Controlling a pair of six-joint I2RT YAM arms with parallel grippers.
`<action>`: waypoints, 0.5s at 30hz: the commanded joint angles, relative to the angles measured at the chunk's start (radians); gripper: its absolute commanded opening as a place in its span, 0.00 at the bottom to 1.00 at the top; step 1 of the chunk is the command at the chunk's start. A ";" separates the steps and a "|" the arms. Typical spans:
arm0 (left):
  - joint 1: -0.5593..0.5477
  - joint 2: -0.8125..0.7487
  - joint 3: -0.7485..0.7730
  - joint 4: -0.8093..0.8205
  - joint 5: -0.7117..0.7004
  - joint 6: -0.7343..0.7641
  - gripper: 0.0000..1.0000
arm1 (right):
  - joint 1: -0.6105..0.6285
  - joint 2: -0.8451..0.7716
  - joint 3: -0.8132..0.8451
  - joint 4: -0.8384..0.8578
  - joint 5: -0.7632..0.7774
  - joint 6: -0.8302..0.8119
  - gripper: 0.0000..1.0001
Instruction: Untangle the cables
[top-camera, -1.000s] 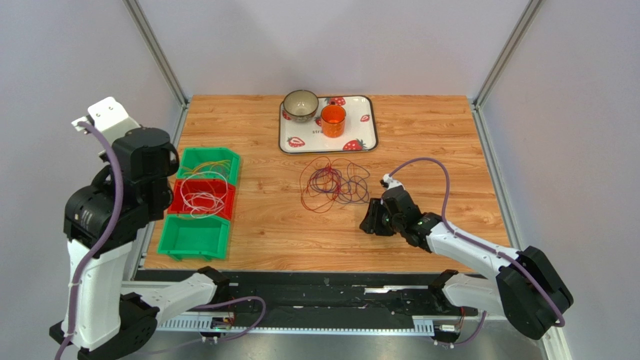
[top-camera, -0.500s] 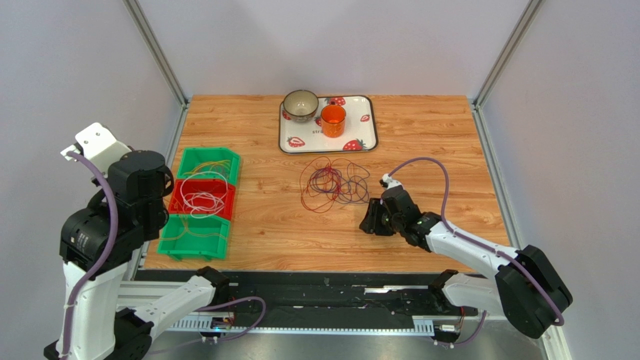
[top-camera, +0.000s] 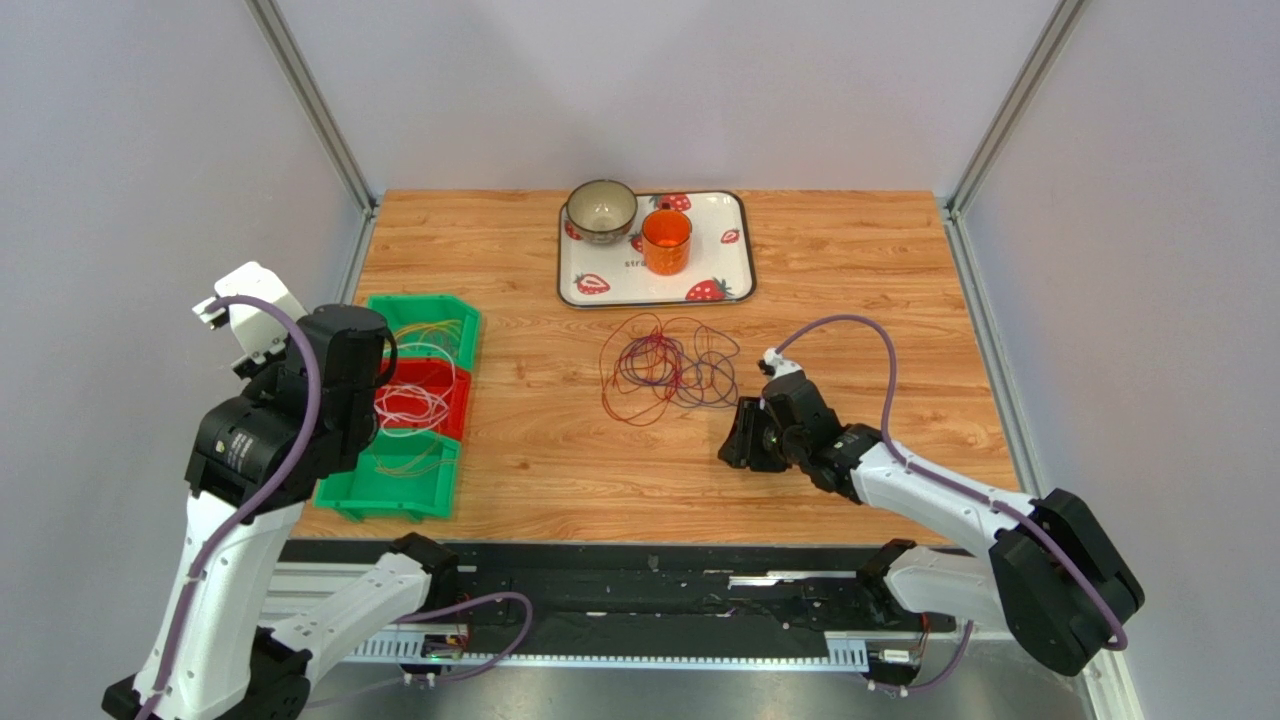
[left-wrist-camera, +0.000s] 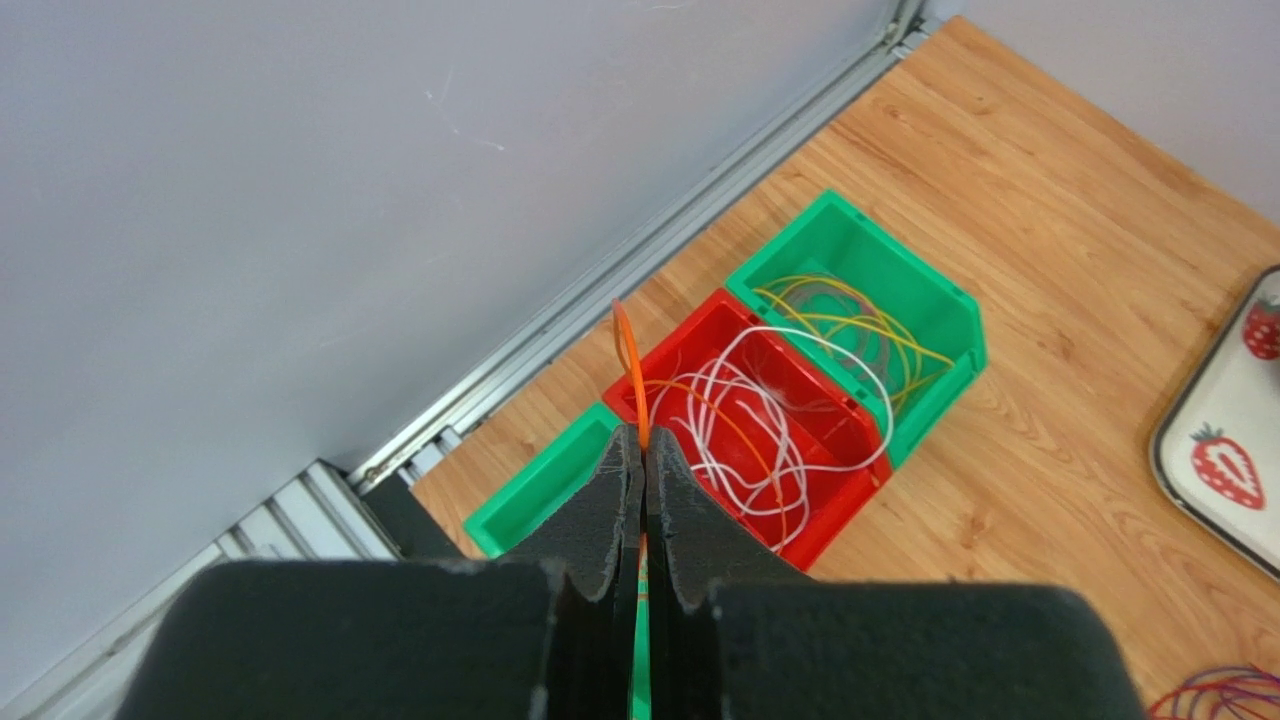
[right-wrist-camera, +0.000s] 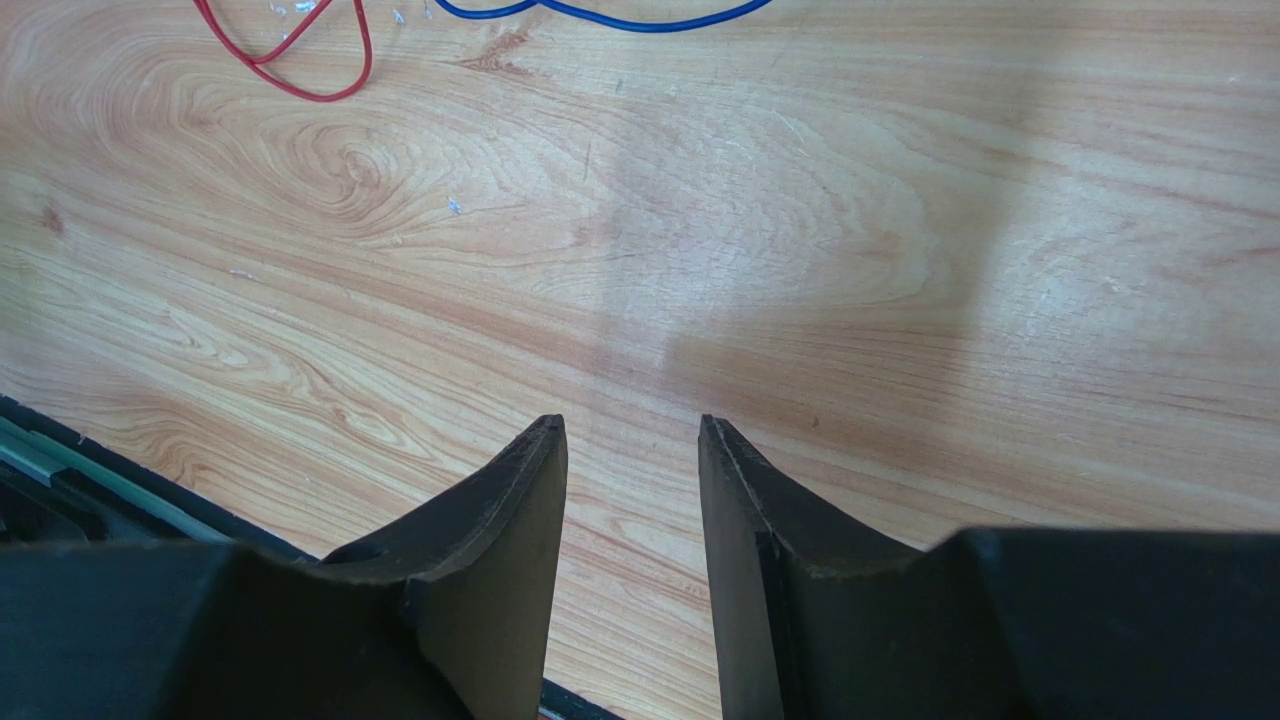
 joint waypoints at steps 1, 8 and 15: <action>0.054 -0.017 -0.004 -0.193 -0.029 0.041 0.00 | 0.004 -0.017 0.027 0.030 -0.008 -0.016 0.41; 0.168 -0.035 0.027 -0.173 -0.001 0.099 0.00 | 0.004 -0.008 0.027 0.039 -0.024 -0.024 0.41; 0.191 -0.043 -0.054 -0.203 0.081 0.056 0.00 | 0.004 -0.016 0.021 0.045 -0.031 -0.028 0.41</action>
